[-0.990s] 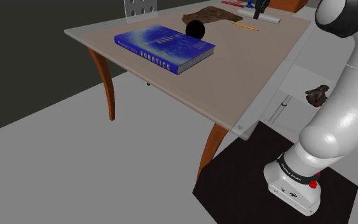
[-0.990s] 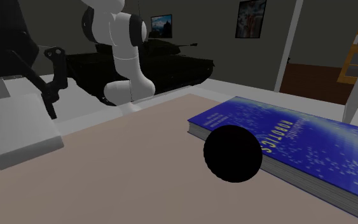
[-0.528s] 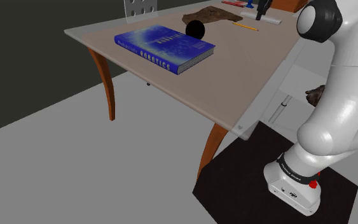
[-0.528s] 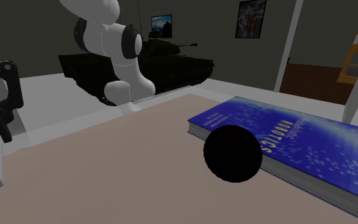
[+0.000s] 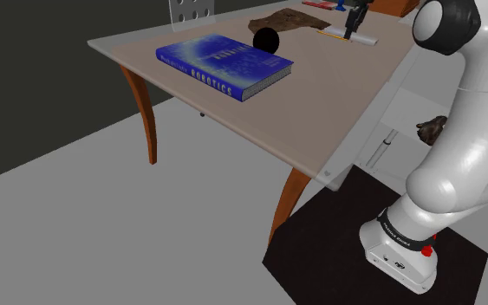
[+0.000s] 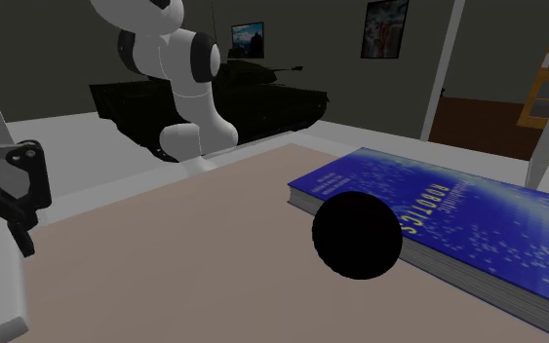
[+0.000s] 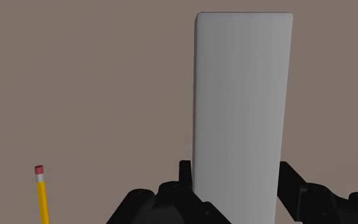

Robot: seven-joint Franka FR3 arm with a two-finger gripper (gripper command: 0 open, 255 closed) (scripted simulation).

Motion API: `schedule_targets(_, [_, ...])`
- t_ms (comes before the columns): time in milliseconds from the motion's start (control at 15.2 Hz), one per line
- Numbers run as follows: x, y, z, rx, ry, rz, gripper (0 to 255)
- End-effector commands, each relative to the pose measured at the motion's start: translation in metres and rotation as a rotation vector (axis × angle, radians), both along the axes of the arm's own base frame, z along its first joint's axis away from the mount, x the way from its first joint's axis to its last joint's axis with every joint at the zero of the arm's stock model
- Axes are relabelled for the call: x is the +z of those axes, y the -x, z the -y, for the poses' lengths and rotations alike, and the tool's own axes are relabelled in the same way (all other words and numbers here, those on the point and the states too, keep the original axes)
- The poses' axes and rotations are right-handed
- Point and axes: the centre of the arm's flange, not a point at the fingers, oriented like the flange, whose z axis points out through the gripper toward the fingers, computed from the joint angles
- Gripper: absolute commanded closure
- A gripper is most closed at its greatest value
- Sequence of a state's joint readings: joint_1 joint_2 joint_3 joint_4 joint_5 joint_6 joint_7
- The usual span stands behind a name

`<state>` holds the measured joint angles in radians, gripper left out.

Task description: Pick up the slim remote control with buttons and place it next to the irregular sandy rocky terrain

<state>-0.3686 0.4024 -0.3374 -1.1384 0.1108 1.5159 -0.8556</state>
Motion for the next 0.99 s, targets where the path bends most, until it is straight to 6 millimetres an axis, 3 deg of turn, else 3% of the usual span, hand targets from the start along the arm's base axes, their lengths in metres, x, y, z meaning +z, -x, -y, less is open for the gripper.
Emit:
schedule_targets(0, [-0.01, 0.001, 0.0, 0.0, 0.001, 0.001, 255])
schedule_targets(396, [-0.044, 0.001, 0.0, 0.0, 0.001, 0.001, 255])
schedule_targets(924, [-0.044, 0.001, 0.0, 0.0, 0.001, 0.001, 255])
